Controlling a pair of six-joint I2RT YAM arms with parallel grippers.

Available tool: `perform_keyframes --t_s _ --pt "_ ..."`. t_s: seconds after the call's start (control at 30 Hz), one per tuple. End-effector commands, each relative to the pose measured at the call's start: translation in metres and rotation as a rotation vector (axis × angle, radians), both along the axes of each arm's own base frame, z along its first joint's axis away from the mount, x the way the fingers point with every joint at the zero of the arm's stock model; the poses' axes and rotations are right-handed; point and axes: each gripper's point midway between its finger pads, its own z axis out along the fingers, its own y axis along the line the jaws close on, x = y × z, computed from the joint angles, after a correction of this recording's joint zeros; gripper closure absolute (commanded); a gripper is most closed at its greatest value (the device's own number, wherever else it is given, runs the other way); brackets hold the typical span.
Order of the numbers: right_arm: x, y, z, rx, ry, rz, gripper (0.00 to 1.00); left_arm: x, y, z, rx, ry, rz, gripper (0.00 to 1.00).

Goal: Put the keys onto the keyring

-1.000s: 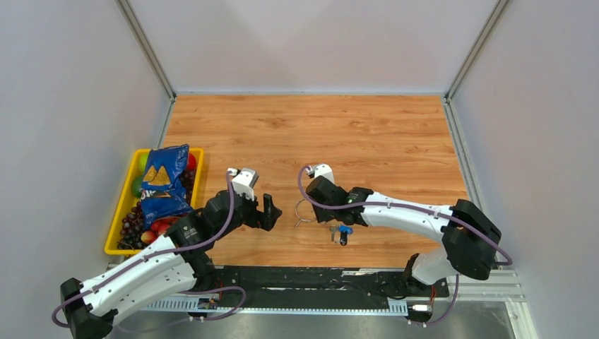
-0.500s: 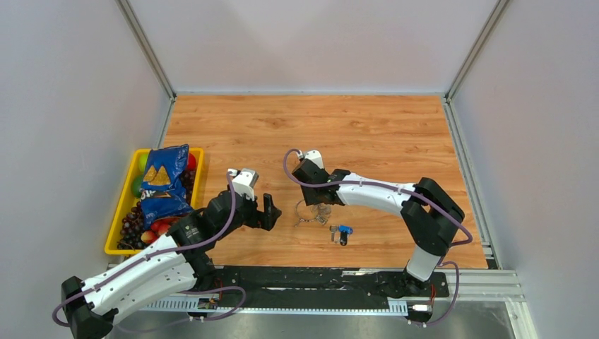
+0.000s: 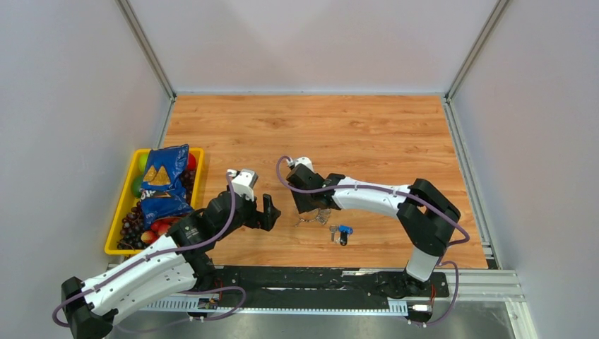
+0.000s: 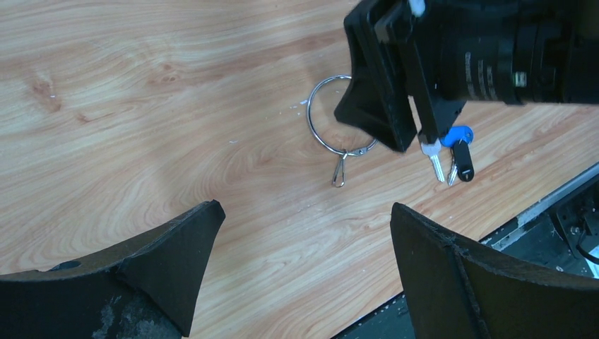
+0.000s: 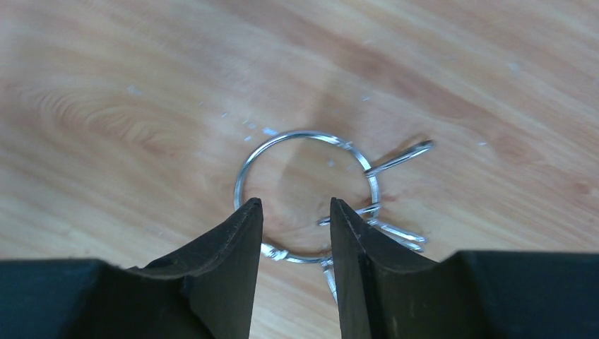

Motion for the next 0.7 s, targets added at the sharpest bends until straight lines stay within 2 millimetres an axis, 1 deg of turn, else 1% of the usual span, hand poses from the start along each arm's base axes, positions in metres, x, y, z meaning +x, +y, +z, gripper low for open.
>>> perform_keyframes --t_s 0.0,0.07,0.13,0.23,0.4,0.5,0.67 --pt "-0.022 0.027 0.025 0.102 0.002 0.108 0.56 0.000 0.001 0.007 -0.024 -0.011 0.012 0.00" --pt "-0.032 0.028 0.022 0.110 0.030 0.135 0.56 0.000 0.002 0.009 -0.031 -0.016 0.015 0.00" --pt "-0.037 0.026 0.019 0.111 0.043 0.122 0.56 0.000 0.002 0.011 -0.036 -0.020 0.018 0.00" --pt "-0.034 0.025 0.016 0.115 0.042 0.060 0.56 0.001 0.002 0.014 -0.043 -0.026 0.020 0.00" --pt "-0.025 0.039 0.014 0.144 0.049 0.015 0.56 0.002 0.002 0.013 -0.042 -0.026 0.021 0.00" --pt "-0.023 0.049 0.006 0.141 0.058 0.006 0.56 0.001 0.002 0.013 -0.043 -0.023 0.020 0.00" --pt "-0.022 0.049 -0.009 0.114 0.070 -0.025 0.59 -0.001 0.006 0.011 -0.038 -0.022 0.026 0.00"
